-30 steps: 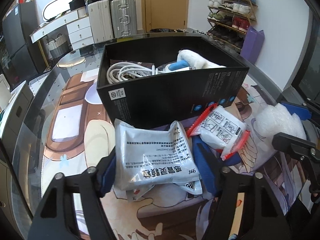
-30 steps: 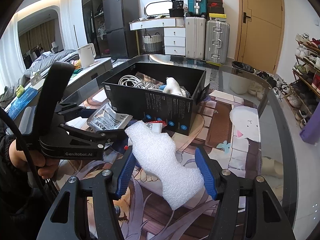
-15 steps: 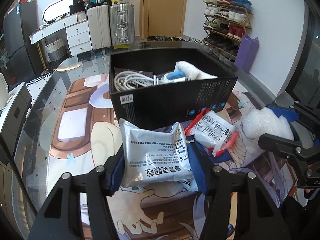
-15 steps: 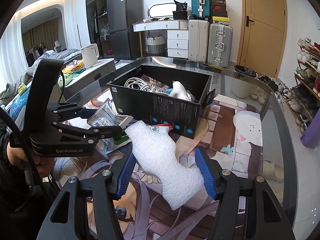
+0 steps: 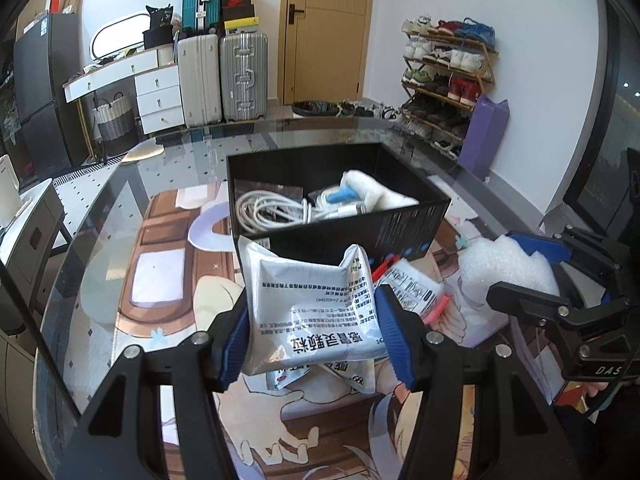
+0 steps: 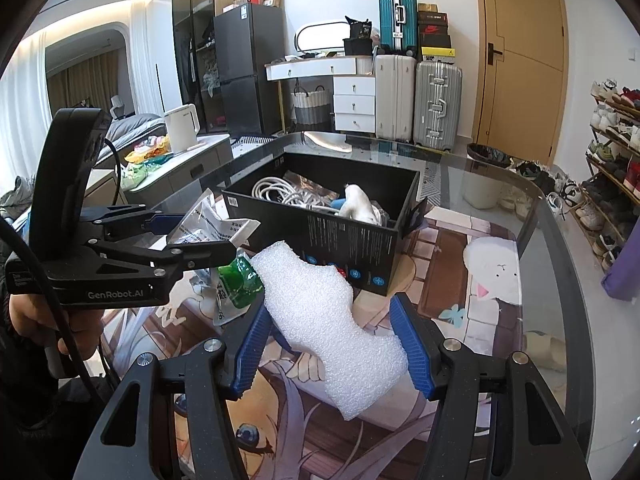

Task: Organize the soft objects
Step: 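Carry the white packet and foam sheet over the black box with both grippers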

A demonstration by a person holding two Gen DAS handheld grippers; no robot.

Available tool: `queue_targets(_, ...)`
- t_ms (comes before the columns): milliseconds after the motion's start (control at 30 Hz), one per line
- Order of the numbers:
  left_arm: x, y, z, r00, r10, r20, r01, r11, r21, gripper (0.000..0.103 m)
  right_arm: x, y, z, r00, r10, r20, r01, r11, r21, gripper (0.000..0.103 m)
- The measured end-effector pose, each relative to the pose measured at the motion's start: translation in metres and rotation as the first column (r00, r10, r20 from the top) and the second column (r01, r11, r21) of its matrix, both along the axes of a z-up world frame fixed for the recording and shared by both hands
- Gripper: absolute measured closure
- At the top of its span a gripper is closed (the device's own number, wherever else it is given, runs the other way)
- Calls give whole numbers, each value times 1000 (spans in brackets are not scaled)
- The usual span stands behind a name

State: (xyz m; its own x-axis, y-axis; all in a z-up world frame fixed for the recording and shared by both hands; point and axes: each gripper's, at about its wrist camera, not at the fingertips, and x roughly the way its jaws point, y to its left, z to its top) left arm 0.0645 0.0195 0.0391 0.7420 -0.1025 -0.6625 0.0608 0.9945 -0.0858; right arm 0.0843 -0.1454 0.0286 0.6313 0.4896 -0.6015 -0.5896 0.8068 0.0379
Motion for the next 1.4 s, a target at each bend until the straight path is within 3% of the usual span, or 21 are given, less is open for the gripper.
queue_targets(900,10,19,35,993,51,105,-43,996,-80,45,18,-6,40,995,-59,79,49,991,121,41)
queue_targets(1400,33,18,37,993,55,106,-46,995,-89,45,42,10,57,994,-50,99,36,990,133,41)
